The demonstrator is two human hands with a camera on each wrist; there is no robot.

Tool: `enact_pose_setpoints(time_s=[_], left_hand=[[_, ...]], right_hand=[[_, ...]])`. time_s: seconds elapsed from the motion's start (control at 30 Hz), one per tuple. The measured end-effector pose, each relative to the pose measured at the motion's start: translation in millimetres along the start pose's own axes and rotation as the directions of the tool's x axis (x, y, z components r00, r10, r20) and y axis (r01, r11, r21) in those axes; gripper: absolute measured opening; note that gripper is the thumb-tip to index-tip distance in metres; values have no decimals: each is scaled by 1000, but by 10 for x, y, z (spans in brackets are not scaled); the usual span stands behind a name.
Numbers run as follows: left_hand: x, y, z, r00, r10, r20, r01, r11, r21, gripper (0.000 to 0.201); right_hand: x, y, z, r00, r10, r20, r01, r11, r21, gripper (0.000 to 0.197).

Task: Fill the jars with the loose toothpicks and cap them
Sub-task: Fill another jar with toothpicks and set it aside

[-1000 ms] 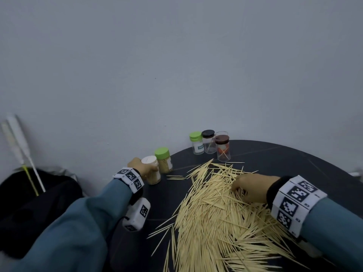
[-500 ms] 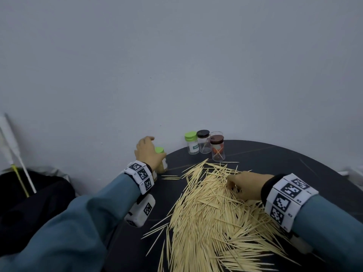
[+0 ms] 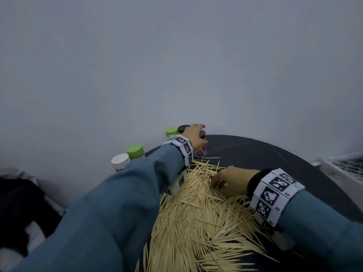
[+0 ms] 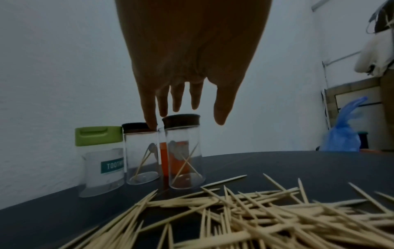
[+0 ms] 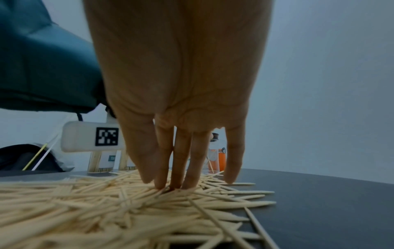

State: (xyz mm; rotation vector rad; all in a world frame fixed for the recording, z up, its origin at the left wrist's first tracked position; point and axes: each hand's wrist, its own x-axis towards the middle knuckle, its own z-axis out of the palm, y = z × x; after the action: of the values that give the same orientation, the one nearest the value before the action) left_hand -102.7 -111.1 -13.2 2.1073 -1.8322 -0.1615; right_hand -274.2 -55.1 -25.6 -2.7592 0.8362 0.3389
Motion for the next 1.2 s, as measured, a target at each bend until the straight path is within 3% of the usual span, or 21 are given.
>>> enact_pose_setpoints(time_s=[0.13,0.37,0.6,0.7,0.8,0.93,1.2], left_hand=[[123,7,78,994,-4,106,-18,979,205,66],[152,-54,51,999,-32,22,26,970,241,49],[11,-113,-24,996,-78,30,77,996,33,54],[-77,-103,-141,995,-71,-68,67,996,-61,60],[-244,-56,-327,985,-104,-136,65,964,-259,67],[-532,-2,-557,971,-123,-206,35,922,-387,57],[-1205,3,-576,987,-30,-158,-56,858,-511,51]], right_hand=[[-13,15,2,1000,-2,-2,2,1000,16,41],[13,37,16,1000,1,-5,-1,1000,9,41],[15,38,17,1000,3,6,-3,1000,11,41],[14,28,15,1000,11,9,-12,1000,19,41],[11,21,15,1000,26,1,-26,999,34,40],[-6,10,19,999,31,14,-32,999,33,39],[-26,54,-11,999,-10,-32,14,992,123,35]])
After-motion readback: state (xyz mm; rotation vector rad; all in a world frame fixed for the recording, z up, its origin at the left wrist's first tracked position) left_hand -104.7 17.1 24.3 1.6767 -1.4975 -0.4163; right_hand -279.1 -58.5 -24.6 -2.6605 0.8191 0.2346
